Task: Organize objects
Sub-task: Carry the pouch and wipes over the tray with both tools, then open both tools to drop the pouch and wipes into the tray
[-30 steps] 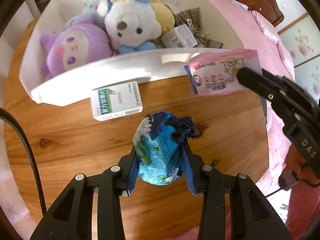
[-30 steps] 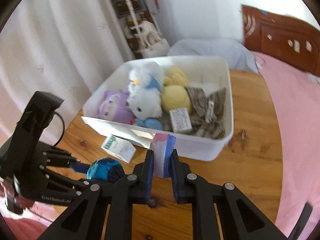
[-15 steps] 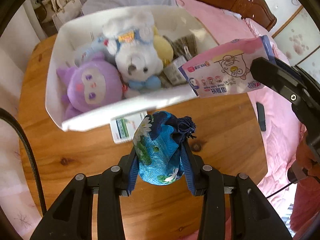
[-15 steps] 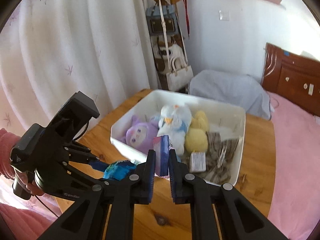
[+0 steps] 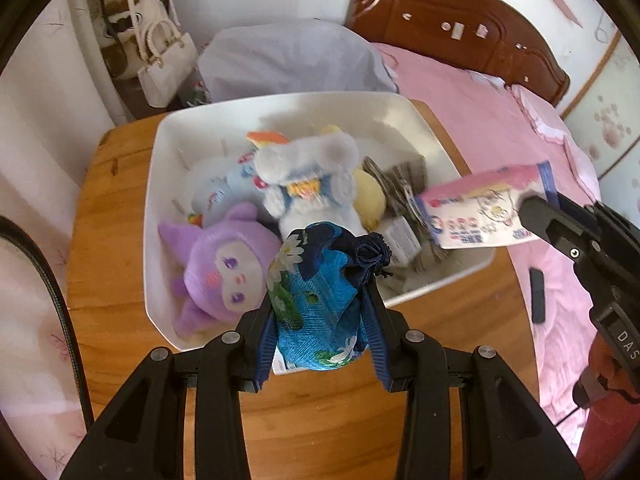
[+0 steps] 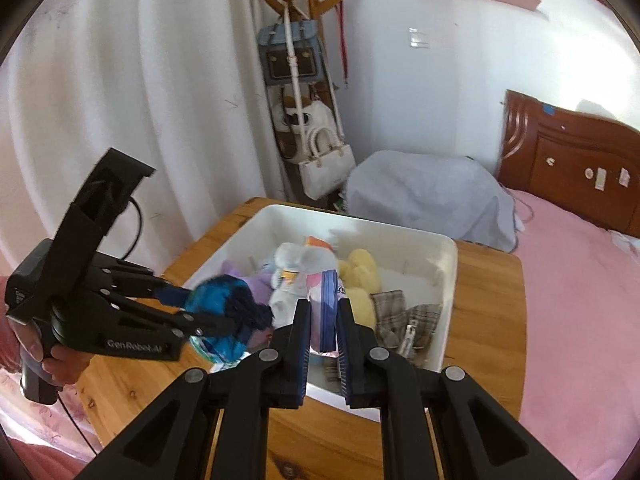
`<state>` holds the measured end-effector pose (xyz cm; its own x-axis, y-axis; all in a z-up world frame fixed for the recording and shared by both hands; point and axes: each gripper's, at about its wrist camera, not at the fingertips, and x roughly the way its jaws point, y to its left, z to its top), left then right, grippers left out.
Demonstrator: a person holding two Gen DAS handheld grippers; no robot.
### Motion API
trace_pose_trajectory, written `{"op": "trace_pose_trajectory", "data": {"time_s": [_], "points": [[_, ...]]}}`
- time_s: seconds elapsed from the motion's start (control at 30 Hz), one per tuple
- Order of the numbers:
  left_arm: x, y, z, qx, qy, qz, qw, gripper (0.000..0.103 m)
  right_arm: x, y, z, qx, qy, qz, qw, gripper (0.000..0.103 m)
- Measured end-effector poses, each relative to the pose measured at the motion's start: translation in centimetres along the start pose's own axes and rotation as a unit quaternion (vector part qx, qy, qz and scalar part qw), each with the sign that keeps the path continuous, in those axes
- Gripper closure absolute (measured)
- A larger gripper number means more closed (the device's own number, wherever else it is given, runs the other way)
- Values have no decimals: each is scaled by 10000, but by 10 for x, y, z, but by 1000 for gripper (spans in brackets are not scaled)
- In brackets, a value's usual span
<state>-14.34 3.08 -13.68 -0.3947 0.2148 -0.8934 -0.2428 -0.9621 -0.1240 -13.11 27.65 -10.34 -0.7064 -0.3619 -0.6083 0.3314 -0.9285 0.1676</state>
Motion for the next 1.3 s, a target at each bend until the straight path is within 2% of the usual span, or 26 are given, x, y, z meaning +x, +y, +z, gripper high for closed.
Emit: {"op": "trace_pose_trajectory", "data": {"time_s": [0.2, 0.37, 0.5, 0.63, 0.7, 0.77, 0.83, 0.9, 1.0, 1.3], "points": [[2, 12, 12, -359, -231, 128, 9990, 60, 19, -18, -2, 399, 393, -309, 9980, 90], [4, 16, 20, -205, -332, 276, 9989, 60, 37, -29, -12, 598, 778, -505, 9939, 90], [9, 12, 26, -158, -315, 326, 9988, 59, 42, -33, -16, 660, 905, -607, 9919, 87], [7, 7, 27, -173, -528, 553, 9969, 59, 44, -34, -18, 689, 997, -697, 9902, 86], [4, 9, 26, -247, -544, 526, 9968, 55, 44, -35, -18, 727, 1013, -706, 9897, 76], [1, 12, 24, -307, -524, 537, 9967, 49, 42, -35, -17, 780, 1003, -661, 9897, 50], [-1, 11, 23, -281, -534, 643, 9961, 42, 40, -36, -17, 817, 968, -642, 9899, 43], [-5, 10, 20, -302, -499, 723, 9957, 35, 39, -35, -16, 811, 942, -654, 9901, 41], [-12, 12, 9, -483, -455, 701, 9953, 29, 38, -33, -17, 839, 895, -682, 9901, 30], [-2, 22, -24, -748, 123, 676, 9948, 28, 33, -26, -28, 1118, 718, -221, 9909, 29]]}}
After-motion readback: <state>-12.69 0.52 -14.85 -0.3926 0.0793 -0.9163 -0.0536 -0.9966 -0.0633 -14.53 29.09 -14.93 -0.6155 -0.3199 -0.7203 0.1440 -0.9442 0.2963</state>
